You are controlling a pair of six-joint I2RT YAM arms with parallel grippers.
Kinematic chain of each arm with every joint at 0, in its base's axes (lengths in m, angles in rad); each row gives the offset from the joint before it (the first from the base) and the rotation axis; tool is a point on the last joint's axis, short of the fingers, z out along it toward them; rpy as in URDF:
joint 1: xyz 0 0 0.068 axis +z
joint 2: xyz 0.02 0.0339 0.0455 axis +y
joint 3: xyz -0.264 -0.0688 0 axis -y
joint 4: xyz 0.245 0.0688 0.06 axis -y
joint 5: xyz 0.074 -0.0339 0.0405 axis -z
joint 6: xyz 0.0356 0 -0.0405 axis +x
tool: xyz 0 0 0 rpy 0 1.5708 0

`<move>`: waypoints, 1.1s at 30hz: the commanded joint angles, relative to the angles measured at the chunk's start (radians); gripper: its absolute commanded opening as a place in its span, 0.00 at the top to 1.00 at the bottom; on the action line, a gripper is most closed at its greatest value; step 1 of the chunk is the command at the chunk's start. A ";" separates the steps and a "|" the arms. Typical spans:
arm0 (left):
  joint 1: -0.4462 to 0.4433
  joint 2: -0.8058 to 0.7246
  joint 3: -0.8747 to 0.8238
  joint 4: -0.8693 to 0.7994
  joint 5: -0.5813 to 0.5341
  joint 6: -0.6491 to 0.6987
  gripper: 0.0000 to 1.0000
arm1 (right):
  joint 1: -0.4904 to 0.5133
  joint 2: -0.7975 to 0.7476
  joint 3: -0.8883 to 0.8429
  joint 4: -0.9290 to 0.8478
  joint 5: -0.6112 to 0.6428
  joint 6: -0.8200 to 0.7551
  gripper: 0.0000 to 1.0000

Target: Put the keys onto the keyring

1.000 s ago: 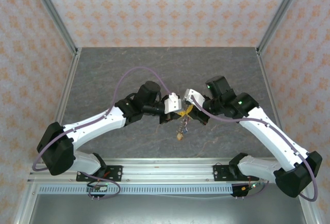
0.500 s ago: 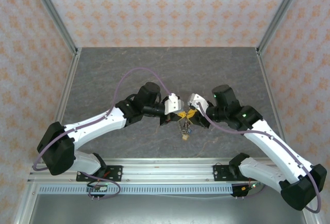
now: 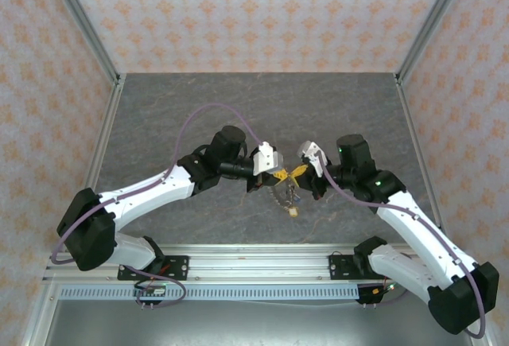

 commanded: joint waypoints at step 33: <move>0.000 -0.036 -0.045 0.112 -0.040 0.026 1.00 | -0.117 0.224 0.192 -0.187 -0.284 0.339 1.00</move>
